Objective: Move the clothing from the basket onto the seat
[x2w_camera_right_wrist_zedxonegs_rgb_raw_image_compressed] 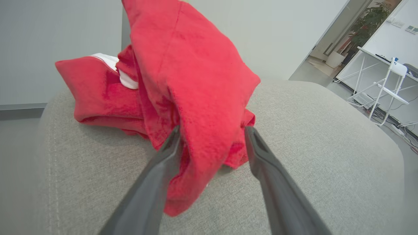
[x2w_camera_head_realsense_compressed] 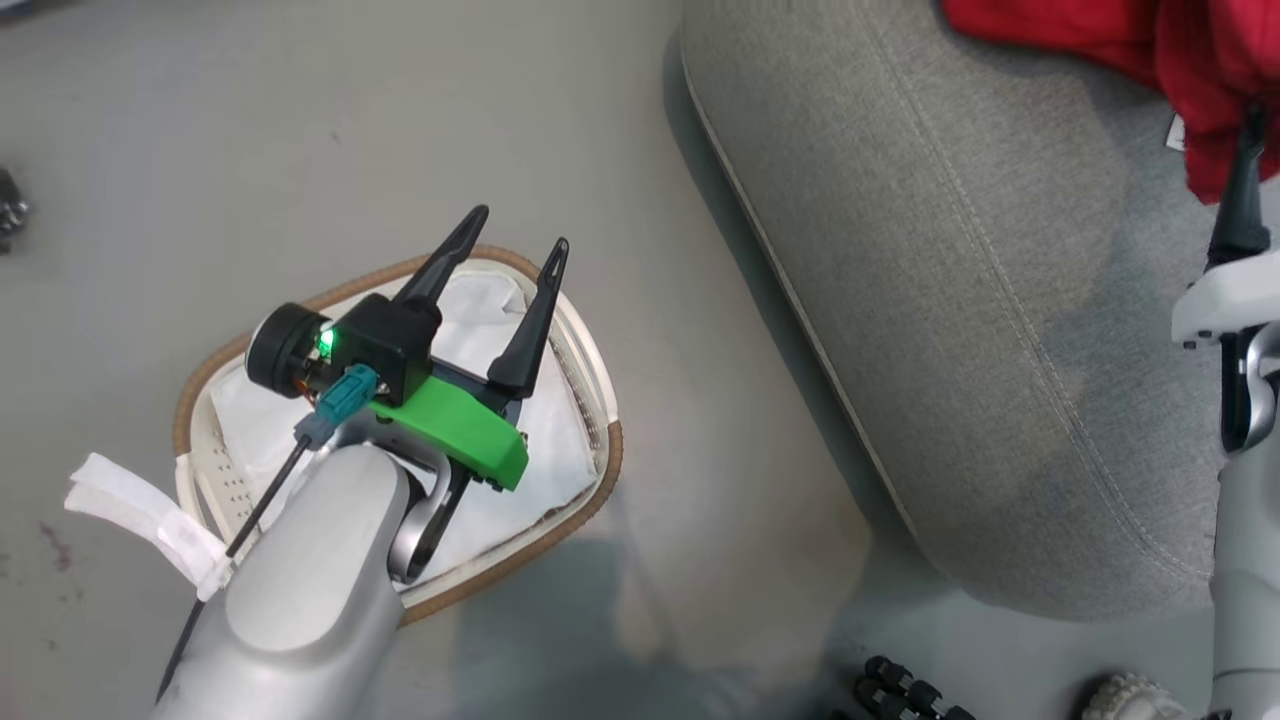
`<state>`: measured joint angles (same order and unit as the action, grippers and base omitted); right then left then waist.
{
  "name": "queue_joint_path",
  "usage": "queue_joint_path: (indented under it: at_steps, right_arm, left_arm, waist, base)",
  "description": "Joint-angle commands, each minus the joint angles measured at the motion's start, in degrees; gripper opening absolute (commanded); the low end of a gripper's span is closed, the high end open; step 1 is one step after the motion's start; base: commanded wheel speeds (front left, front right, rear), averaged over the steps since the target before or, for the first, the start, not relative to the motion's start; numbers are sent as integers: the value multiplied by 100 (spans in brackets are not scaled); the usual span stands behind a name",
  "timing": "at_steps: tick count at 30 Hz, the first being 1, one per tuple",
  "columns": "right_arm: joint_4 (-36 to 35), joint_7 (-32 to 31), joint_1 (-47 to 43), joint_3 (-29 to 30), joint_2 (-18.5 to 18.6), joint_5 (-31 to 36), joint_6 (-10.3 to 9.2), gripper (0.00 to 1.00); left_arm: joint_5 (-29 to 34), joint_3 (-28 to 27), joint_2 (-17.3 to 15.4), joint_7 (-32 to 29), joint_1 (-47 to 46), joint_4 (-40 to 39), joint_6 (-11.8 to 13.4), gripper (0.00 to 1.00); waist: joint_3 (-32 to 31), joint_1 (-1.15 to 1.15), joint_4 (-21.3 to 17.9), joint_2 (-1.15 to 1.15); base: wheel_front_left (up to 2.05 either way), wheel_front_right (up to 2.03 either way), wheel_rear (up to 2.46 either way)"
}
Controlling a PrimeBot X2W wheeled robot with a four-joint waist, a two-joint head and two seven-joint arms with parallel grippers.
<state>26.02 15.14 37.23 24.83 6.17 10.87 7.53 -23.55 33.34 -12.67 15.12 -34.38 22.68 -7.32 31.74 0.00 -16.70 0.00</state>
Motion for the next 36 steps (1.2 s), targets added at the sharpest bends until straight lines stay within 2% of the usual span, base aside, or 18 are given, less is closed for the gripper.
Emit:
queue_joint_path:
  at_steps: [1,8,16,30,36]
  right_arm:
    - [-105,-1,-181,25,-28,-75,-8,100]
    - [-529,-1,-707,-196,-116,-391,-8,100]
    - [-774,-1,-1037,-879,-202,-848,-8,100]
    - [-145,-1,-1396,-2008,-308,-1646,-8,100]
    - [27,-1,-1553,-2288,-308,-1852,-8,100]
  left_arm:
    - [55,-70,38,3,153,37,-23,100]
    - [95,-382,127,3,598,156,-23,100]
    - [284,-1131,336,3,1143,250,-23,100]
    - [866,-2378,716,3,1867,453,-12,100]
    - [1039,-2905,827,3,2143,549,17,100]
  waist:
    - [-323,0,107,0]
    - [-917,0,235,0]
    - [-1492,0,559,0]
    - [-2184,0,1359,0]
    - [-2371,0,1633,0]
  base:
    - [0,0,0]
    - [0,0,0]
    - [0,0,0]
    - [0,0,0]
    - [0,0,0]
